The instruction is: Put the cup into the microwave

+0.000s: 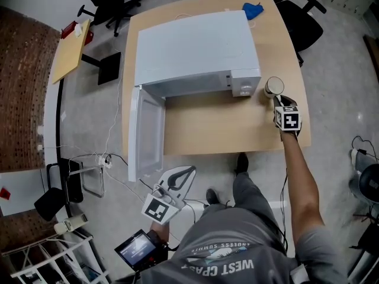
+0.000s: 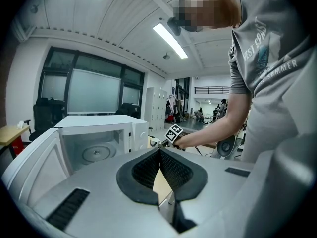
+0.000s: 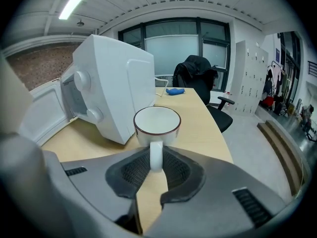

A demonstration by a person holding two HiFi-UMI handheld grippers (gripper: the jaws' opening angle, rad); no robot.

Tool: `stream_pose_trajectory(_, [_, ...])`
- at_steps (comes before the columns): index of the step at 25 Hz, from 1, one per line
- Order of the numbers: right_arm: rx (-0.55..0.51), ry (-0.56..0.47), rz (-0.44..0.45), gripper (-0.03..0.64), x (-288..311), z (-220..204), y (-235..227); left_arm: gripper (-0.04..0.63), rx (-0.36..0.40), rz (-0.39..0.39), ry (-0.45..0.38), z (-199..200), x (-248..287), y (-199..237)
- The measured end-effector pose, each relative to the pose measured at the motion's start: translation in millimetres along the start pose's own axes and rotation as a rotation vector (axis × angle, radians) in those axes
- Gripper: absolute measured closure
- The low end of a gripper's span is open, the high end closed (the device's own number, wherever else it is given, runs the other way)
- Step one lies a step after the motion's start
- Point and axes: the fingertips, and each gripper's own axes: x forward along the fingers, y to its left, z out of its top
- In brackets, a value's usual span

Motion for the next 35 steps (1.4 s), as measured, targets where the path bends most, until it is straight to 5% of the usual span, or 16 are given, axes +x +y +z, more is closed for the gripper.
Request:
stream_pose_trajectory(21, [-0.027,-0.165,-0.016,0.54,-146,42,45,0.575,0.093,-0.035,-0.111,35,-62,-24])
stream_pose_trajectory(35, [-0.127,-0.303,0.029,0.54,-287,75,124,0.575,0.161,-0.048,-0.183,52,-130,-47])
